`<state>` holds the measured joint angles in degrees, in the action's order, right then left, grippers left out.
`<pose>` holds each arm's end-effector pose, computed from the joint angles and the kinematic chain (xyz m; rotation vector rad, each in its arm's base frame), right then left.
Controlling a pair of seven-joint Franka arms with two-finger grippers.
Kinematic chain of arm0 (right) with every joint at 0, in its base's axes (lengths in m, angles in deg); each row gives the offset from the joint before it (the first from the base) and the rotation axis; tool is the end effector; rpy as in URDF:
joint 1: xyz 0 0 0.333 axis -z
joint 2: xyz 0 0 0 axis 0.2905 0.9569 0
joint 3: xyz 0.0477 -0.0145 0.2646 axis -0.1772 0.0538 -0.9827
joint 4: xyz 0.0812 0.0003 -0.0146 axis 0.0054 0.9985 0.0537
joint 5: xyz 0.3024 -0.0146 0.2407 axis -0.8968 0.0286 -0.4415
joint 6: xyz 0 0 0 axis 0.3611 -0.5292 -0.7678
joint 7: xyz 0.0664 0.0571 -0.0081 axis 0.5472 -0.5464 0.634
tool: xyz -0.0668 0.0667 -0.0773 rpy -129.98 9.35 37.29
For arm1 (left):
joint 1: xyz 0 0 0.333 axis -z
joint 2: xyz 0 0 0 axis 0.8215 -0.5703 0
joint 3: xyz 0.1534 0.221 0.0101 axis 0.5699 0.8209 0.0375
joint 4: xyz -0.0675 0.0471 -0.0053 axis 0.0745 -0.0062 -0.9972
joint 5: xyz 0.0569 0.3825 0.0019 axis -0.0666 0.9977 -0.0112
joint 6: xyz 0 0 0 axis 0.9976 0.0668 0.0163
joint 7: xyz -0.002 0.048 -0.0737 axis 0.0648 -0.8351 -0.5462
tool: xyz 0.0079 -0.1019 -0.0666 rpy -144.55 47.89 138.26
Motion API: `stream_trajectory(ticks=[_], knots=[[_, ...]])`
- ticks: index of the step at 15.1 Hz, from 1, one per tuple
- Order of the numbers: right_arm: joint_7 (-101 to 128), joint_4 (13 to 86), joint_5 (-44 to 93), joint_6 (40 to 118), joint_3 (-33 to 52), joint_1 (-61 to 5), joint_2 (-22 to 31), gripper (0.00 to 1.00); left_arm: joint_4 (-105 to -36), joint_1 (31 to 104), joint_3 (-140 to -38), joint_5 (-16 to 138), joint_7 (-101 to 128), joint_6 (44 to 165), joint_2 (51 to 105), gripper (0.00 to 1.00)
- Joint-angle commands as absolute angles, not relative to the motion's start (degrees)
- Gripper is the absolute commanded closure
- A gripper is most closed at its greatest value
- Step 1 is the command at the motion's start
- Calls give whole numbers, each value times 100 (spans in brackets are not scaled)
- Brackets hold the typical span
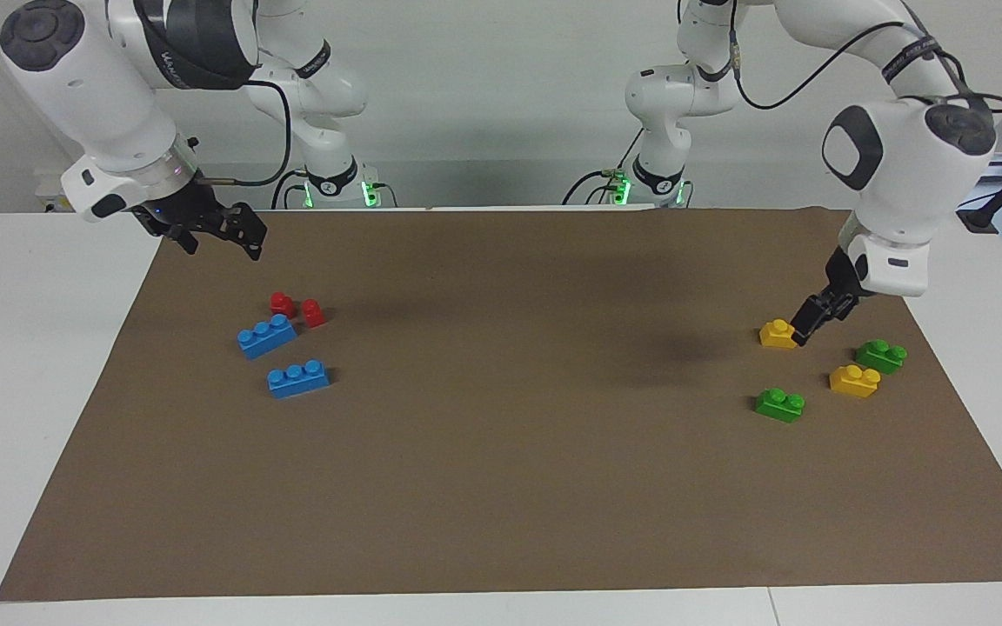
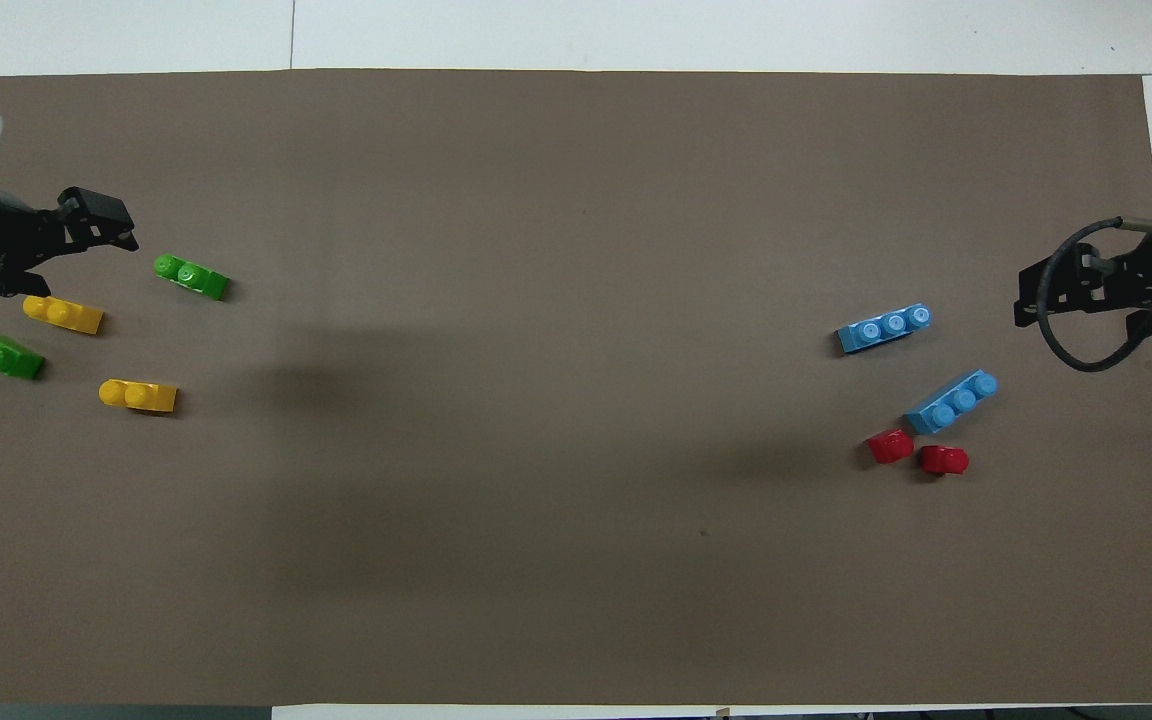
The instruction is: Remove green block with left arm and hold with right
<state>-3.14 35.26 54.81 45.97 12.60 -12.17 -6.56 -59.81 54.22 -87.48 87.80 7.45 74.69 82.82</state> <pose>0.5514 -0.0042 0.5250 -3.1179 0.2412 0.2410 0.5905 0.0002 0.4718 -3.0863 -0.5679 -0.1375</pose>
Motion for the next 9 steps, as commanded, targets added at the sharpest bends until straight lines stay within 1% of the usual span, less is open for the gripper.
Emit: stream_trajectory(ticks=[1, 3, 5, 9], knots=[[-300, 3734, 5594, 4718, 1211, -1170, -874, 0, -5940, 5531, -8787, 8792, 1609, 6498, 8871, 0], [-220, 3708, 5602, 4744, 1211, -1179, -892, 0, -6010, 5646, -8778, 8775, 2120, 5943, 9171, 0], [50, 3673, 5620, 4841, 1211, -1144, -865, 0, -6072, 5646, -8769, 8539, 2148, 5818, 9330, 0], [237, 3611, 5629, 5017, 1219, -1100, -821, 0, -6072, 5655, -8778, 8494, 2480, 5669, 9357, 0]])
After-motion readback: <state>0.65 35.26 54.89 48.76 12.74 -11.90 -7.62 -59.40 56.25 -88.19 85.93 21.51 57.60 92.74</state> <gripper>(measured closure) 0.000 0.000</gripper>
